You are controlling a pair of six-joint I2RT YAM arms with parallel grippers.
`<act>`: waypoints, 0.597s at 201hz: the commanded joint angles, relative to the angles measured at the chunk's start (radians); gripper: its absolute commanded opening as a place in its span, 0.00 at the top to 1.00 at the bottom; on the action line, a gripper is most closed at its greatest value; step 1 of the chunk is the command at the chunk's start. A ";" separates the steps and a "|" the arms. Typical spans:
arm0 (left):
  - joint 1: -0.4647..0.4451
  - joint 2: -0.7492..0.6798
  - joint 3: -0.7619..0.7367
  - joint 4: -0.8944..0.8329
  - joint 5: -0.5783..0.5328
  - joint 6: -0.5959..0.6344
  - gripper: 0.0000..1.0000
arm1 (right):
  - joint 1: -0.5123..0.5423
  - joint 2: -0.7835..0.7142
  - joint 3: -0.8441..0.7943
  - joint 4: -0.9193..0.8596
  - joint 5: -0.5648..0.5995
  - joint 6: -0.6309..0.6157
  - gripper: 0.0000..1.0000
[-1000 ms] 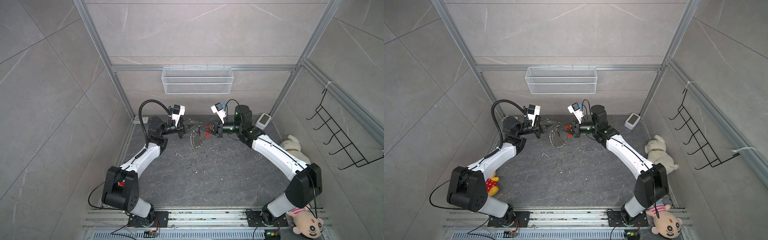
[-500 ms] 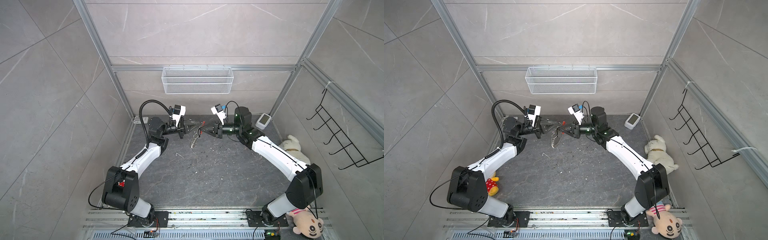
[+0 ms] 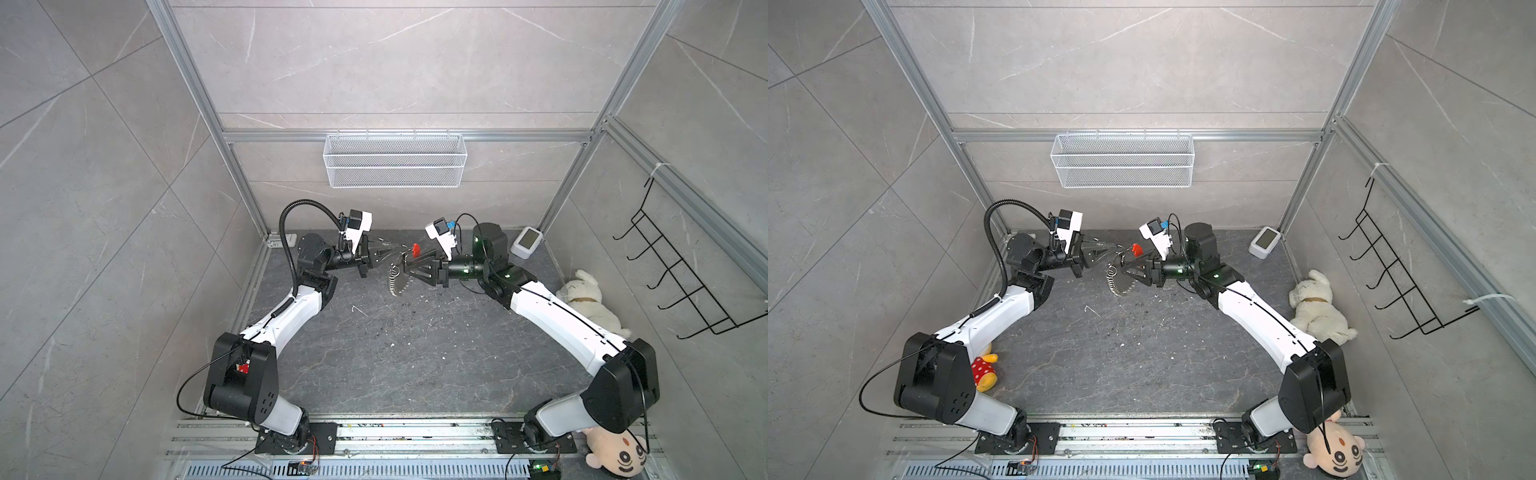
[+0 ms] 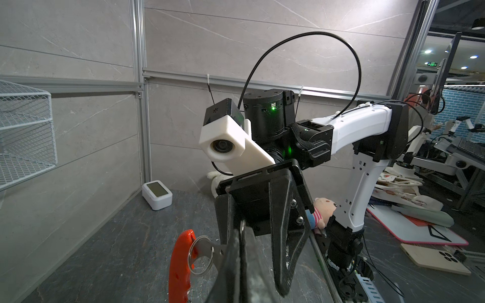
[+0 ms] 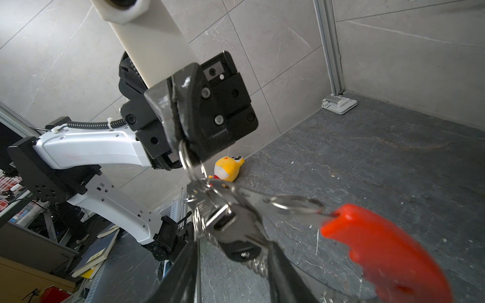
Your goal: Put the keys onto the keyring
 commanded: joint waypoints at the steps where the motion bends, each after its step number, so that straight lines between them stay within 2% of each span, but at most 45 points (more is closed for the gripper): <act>1: -0.002 -0.028 0.024 0.063 -0.004 -0.003 1.00 | 0.022 0.021 0.048 -0.032 0.012 -0.037 0.54; 74: -0.004 -0.027 0.004 0.049 -0.027 0.017 1.00 | 0.052 0.078 0.140 -0.097 0.093 -0.065 0.56; 120: -0.005 -0.039 -0.005 -0.014 -0.040 0.075 1.00 | 0.052 0.035 0.145 -0.210 0.182 -0.151 0.84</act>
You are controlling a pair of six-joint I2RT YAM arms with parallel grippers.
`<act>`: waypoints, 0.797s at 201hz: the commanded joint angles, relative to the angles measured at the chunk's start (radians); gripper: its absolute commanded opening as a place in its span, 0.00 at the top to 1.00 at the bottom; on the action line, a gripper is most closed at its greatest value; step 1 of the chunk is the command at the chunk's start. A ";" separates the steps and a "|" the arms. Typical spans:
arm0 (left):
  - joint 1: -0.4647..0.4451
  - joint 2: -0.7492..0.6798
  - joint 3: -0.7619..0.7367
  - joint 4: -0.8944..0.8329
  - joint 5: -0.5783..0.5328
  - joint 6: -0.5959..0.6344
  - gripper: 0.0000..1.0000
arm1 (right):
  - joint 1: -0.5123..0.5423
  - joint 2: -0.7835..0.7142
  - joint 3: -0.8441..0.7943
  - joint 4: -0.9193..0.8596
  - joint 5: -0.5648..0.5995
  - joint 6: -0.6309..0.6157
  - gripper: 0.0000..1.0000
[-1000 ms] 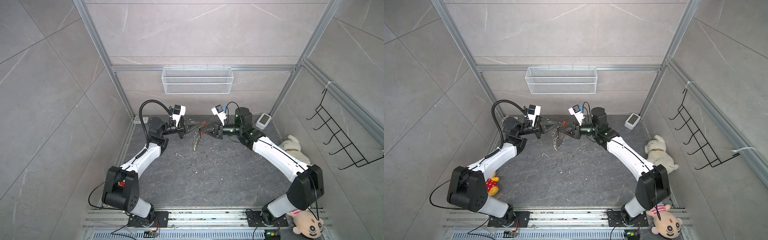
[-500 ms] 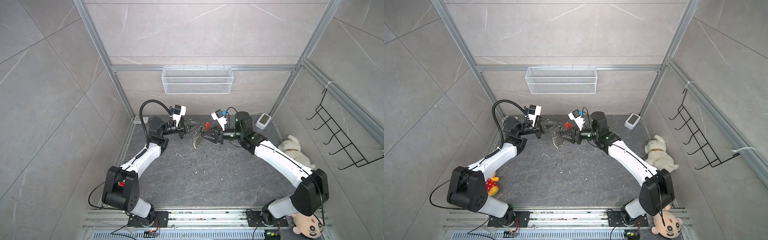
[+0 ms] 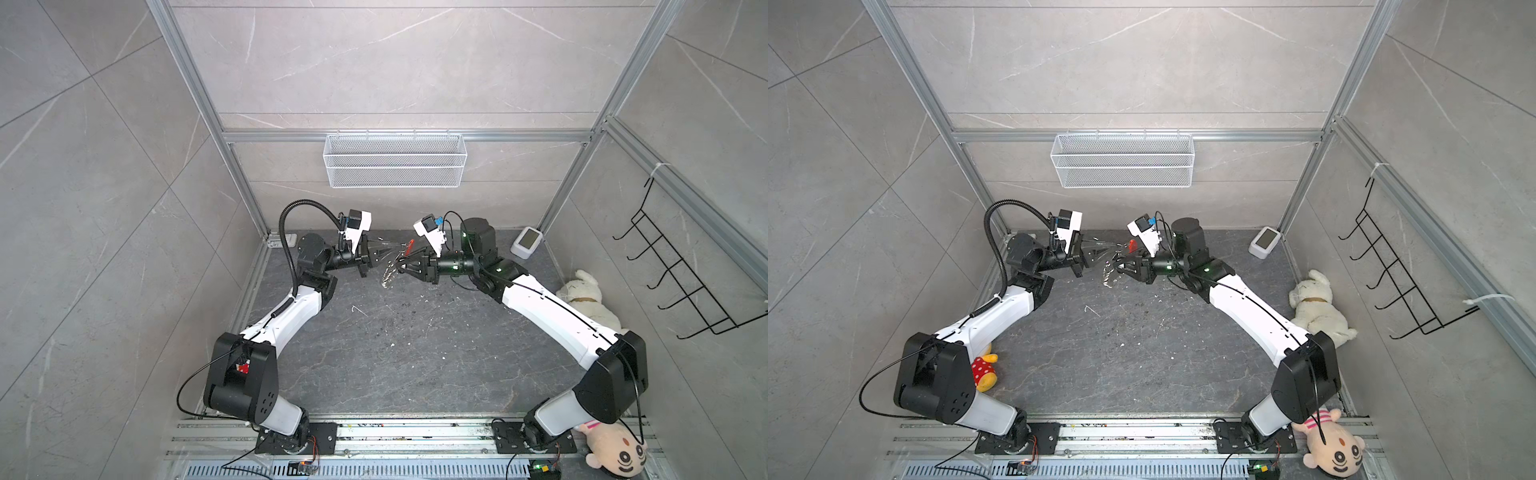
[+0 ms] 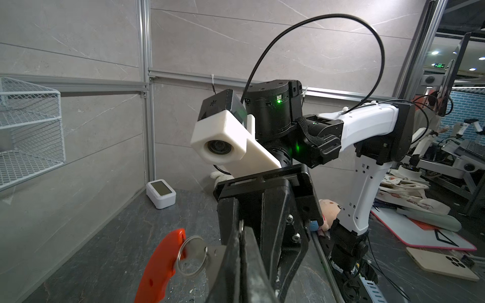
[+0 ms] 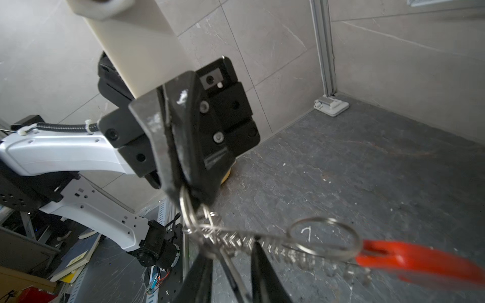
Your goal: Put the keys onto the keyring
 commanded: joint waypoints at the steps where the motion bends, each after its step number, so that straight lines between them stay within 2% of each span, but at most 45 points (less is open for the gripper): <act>1: -0.005 -0.039 0.003 0.002 -0.018 0.059 1.00 | 0.003 -0.027 0.032 -0.101 0.077 -0.069 0.85; 38: -0.004 -0.048 0.006 -0.066 -0.023 0.113 1.00 | 0.002 -0.075 0.036 -0.196 0.142 -0.141 1.00; 102: -0.004 -0.047 0.006 -0.099 -0.016 0.132 1.00 | -0.014 -0.129 0.021 -0.244 0.167 -0.169 1.00; 160: -0.004 -0.045 0.009 -0.089 -0.005 0.121 1.00 | -0.018 -0.110 0.048 -0.253 0.159 -0.171 1.00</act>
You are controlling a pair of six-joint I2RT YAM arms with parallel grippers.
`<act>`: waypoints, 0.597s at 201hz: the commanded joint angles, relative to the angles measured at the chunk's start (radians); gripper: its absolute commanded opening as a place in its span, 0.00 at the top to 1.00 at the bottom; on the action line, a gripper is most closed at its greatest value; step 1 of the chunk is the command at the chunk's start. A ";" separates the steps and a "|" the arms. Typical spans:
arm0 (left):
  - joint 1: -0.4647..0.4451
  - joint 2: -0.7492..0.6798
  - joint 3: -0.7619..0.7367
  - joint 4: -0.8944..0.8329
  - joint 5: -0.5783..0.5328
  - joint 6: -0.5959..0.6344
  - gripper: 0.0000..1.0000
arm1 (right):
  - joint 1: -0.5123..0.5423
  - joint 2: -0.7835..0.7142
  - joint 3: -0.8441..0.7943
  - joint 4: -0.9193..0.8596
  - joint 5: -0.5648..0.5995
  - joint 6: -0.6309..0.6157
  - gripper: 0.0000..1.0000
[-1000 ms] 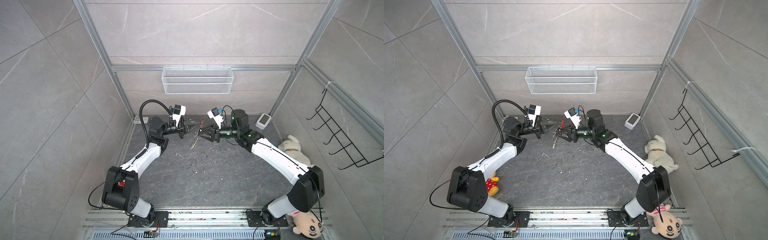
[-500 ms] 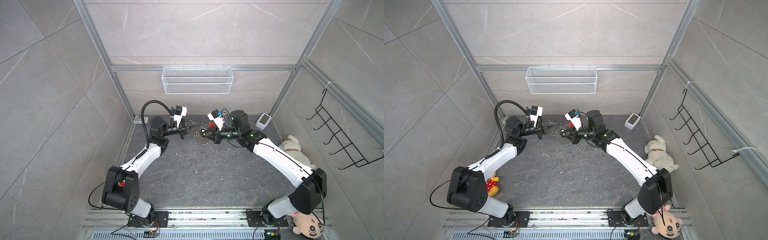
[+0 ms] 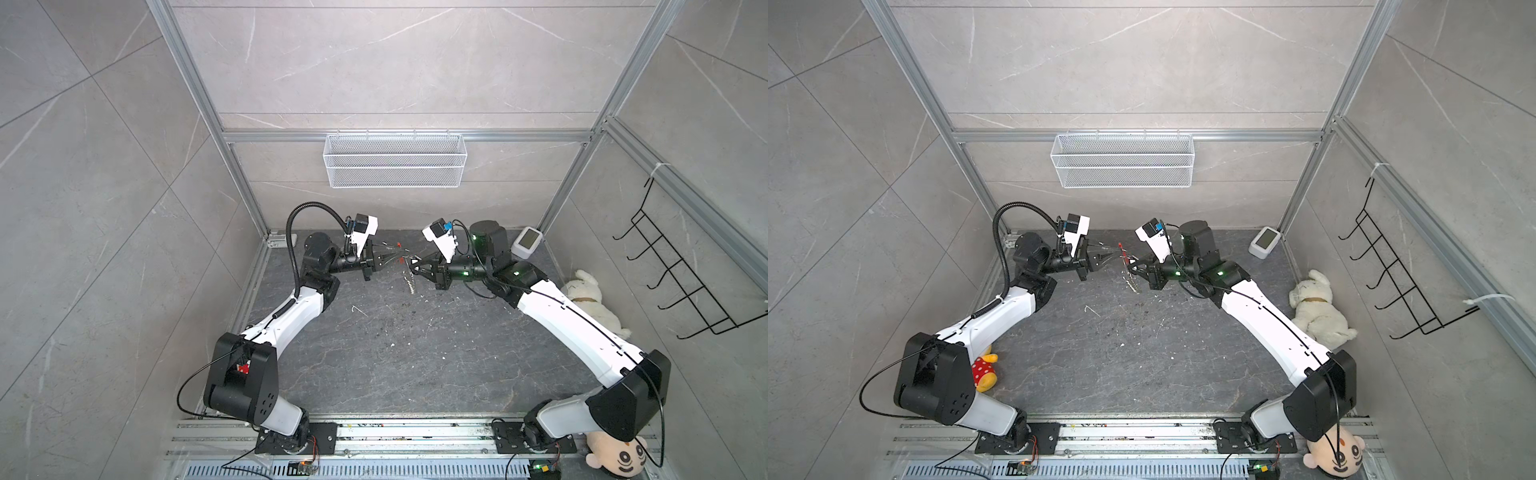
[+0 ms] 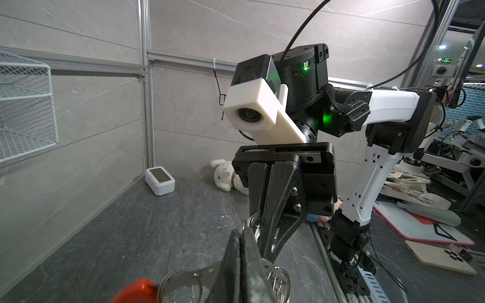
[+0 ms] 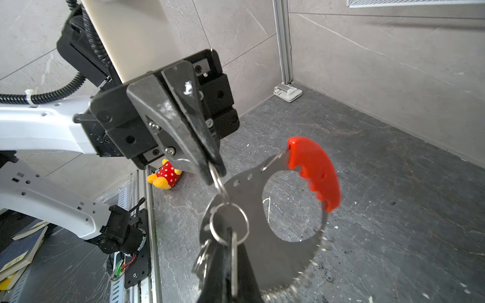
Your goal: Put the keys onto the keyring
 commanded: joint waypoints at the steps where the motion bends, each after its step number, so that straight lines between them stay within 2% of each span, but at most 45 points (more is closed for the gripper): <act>1: 0.007 -0.041 0.013 0.037 0.000 0.020 1.00 | -0.006 -0.004 0.044 -0.031 -0.003 -0.020 1.00; 50: 0.007 -0.030 0.019 0.095 -0.011 -0.024 1.00 | 0.006 0.036 -0.005 0.064 -0.085 0.056 1.00; 82: 0.006 -0.013 0.026 0.149 -0.017 -0.070 1.00 | 0.038 0.067 -0.003 0.092 -0.093 0.071 1.00; 120: 0.003 -0.010 0.028 0.148 -0.017 -0.070 1.00 | 0.039 0.069 0.002 0.082 -0.085 0.059 1.00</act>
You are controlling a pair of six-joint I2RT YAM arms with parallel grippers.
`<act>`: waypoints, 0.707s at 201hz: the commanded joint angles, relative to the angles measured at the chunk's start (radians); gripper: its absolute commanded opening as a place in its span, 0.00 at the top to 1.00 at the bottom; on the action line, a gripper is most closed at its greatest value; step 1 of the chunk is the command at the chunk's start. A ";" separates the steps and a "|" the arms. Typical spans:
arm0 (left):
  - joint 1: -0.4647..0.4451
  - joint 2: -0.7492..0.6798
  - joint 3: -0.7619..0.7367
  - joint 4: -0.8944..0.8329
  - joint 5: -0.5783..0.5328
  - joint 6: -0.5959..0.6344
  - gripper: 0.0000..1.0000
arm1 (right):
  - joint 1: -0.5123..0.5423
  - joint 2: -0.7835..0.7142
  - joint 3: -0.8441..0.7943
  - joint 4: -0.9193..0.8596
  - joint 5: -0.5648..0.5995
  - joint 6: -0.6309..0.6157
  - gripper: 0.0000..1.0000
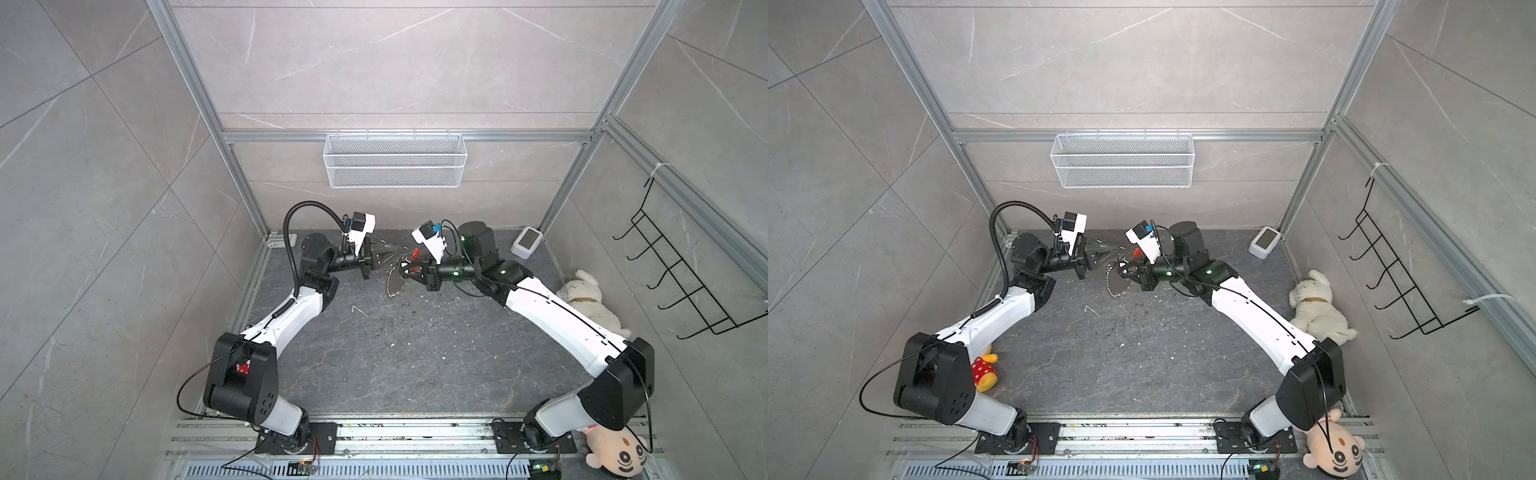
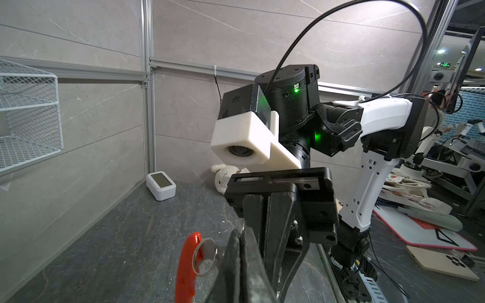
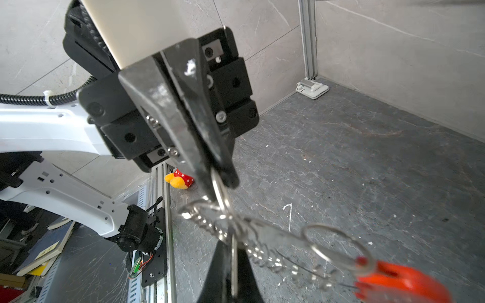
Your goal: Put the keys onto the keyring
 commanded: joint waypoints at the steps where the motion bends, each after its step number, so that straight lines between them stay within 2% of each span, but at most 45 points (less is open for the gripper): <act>1: 0.001 -0.011 0.028 0.089 -0.012 -0.015 1.00 | 0.003 0.002 -0.003 0.009 -0.016 0.007 1.00; 46: 0.000 -0.011 0.016 0.075 -0.012 0.003 1.00 | 0.004 -0.026 -0.027 -0.019 0.020 -0.021 1.00; 52: 0.001 -0.011 0.016 0.071 -0.012 0.006 1.00 | 0.003 -0.029 -0.028 -0.025 0.023 -0.027 0.94; 65: 0.001 -0.011 0.011 0.064 -0.011 0.012 1.00 | 0.000 -0.037 -0.029 -0.052 0.031 -0.040 0.71; 78: 0.000 -0.013 0.003 0.051 -0.011 0.022 1.00 | 0.002 -0.052 -0.043 -0.057 0.047 -0.045 0.63; 112: -0.003 -0.016 -0.024 -0.015 -0.011 0.084 1.00 | -0.015 -0.088 -0.063 -0.050 0.103 -0.041 0.60; 142: -0.013 -0.025 -0.054 -0.205 -0.024 0.236 1.00 | -0.040 -0.105 -0.115 -0.025 0.132 -0.007 0.59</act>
